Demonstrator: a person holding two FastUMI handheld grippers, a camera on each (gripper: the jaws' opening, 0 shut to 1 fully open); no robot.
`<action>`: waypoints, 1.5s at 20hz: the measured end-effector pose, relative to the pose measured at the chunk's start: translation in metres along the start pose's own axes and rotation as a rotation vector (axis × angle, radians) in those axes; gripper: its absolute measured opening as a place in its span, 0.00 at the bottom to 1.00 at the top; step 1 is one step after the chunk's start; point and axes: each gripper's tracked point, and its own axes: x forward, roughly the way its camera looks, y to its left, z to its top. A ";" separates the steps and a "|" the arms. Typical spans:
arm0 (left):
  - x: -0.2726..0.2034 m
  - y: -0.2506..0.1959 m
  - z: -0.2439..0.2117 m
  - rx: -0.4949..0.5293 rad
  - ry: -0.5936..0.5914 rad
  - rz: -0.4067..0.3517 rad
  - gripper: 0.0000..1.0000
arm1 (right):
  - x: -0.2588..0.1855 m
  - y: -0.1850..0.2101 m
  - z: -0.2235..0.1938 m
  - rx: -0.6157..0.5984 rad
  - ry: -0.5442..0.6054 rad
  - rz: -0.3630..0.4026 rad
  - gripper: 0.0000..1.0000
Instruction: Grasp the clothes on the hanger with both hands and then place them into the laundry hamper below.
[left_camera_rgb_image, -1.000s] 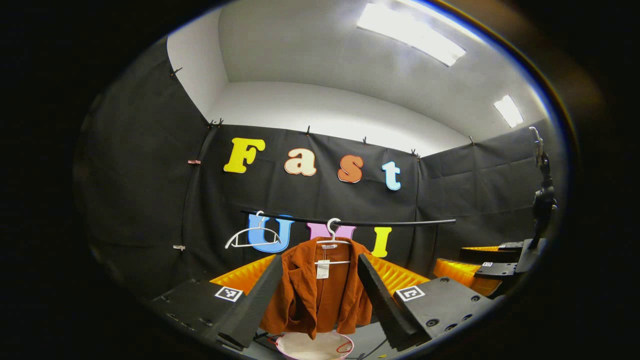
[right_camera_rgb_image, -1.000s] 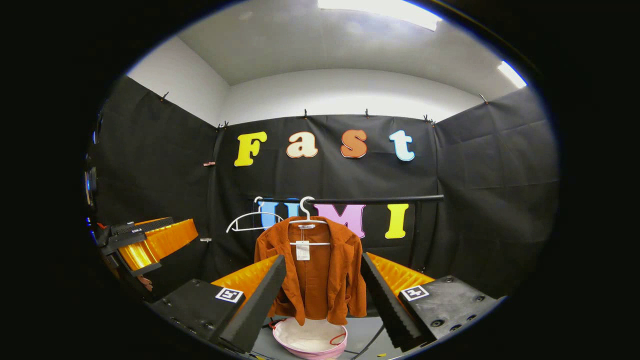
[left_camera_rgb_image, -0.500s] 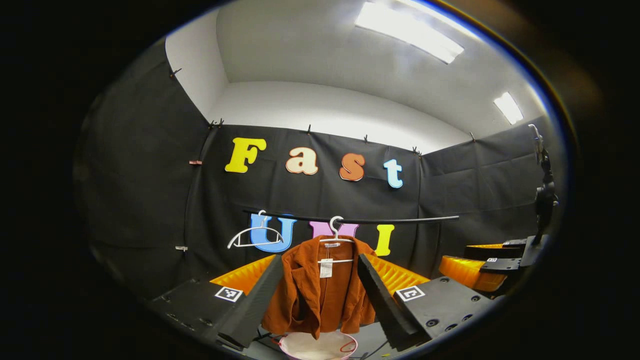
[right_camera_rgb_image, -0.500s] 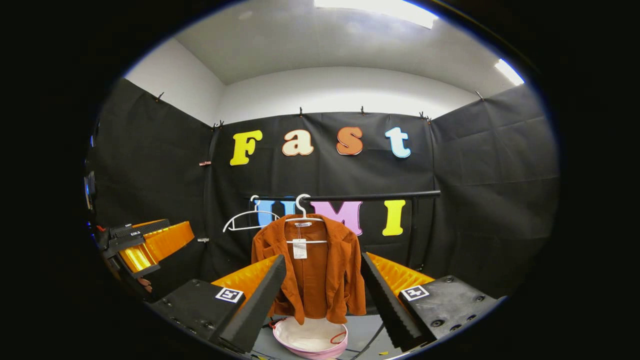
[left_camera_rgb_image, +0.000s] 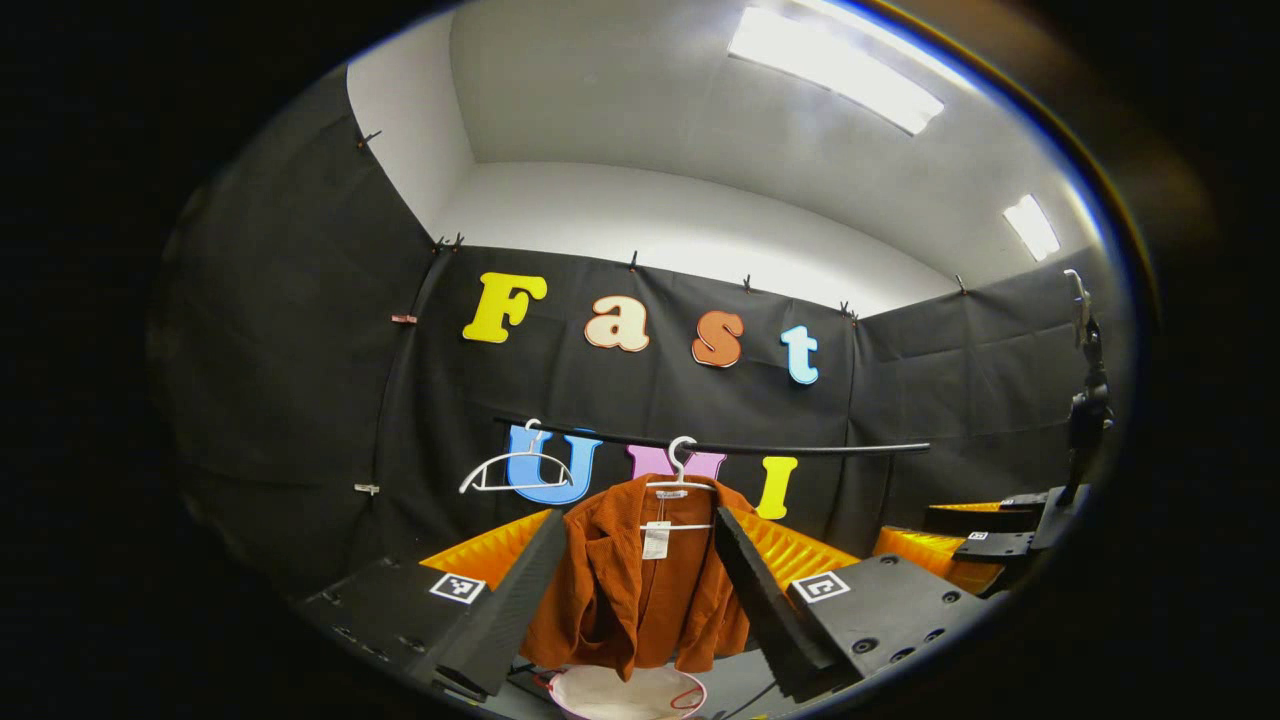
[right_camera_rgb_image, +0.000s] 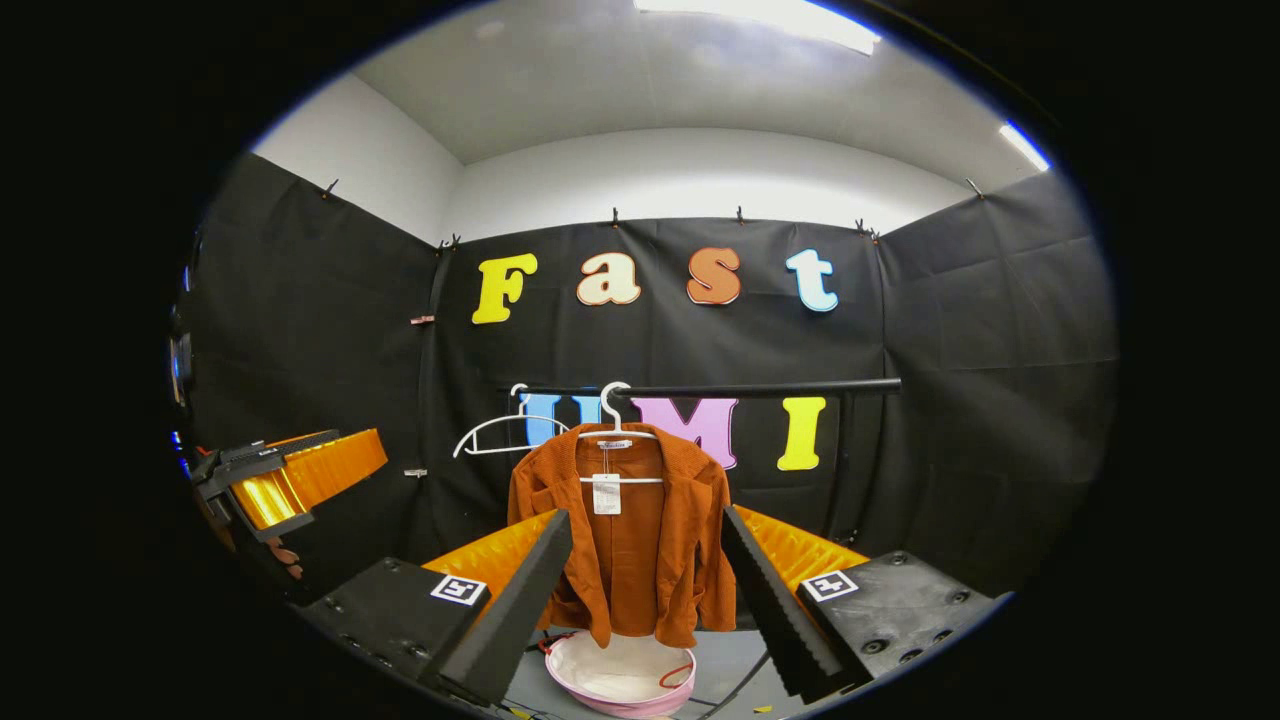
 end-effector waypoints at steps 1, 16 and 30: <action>0.001 -0.002 -0.001 0.001 0.001 0.006 0.96 | 0.002 -0.001 -0.001 0.008 0.001 0.011 1.00; 0.049 0.021 -0.012 -0.022 0.007 0.005 0.95 | 0.076 0.014 -0.021 0.015 0.012 0.036 1.00; 0.100 0.054 -0.042 -0.025 0.042 -0.035 0.95 | 0.140 0.035 -0.060 0.001 0.038 -0.003 0.98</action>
